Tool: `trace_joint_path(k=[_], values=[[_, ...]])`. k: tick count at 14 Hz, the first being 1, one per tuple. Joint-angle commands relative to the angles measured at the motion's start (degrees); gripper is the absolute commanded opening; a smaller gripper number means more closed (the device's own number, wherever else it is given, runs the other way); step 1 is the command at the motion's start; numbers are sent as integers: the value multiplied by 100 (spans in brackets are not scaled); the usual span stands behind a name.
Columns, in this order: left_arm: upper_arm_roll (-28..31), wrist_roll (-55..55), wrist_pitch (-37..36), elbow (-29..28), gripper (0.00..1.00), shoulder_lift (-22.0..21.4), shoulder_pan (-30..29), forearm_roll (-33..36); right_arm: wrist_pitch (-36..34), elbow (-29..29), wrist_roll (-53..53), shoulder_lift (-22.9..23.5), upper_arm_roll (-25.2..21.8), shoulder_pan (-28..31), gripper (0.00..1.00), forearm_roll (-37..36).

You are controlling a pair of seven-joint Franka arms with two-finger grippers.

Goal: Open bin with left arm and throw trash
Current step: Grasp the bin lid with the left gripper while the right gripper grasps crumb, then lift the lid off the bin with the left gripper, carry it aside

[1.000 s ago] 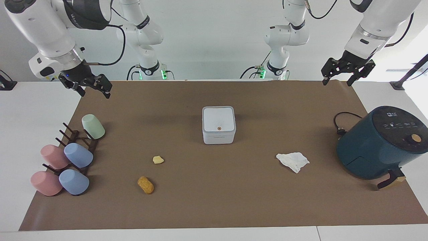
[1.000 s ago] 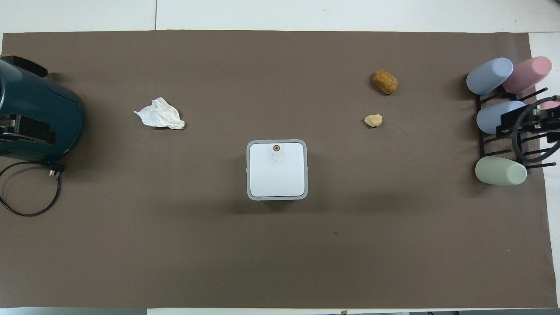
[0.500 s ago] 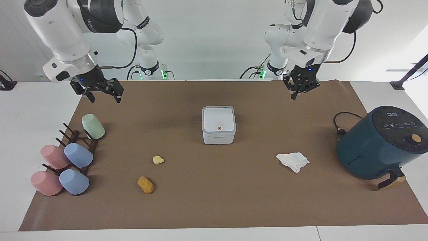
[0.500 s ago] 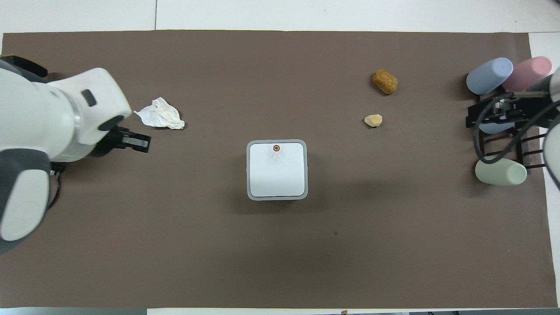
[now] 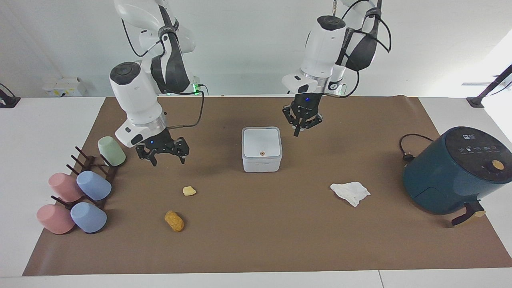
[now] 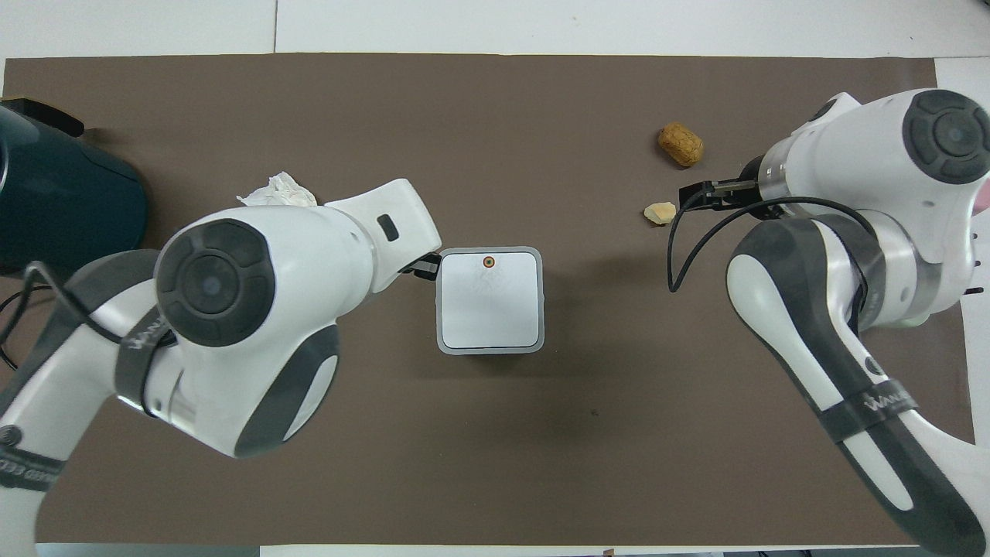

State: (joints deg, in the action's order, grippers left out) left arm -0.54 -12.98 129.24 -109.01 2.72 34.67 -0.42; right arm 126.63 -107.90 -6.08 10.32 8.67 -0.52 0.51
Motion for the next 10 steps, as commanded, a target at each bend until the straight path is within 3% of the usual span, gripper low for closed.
trace_joint_path(k=[1, 6, 10], values=[[98, -555, 653, 2, 0, 456, 355, 50, 781, -222, 299, 337, 21, 26, 100, 46], [98, -943, 1349, 55, 0, 993, 619, 50, 1608, -161, 731, 1076, 30, -71, 100, 63], [98, -891, 1244, -244, 0, 984, 805, 50, 2330, -117, 687, 1595, 21, -300, 100, 55]])
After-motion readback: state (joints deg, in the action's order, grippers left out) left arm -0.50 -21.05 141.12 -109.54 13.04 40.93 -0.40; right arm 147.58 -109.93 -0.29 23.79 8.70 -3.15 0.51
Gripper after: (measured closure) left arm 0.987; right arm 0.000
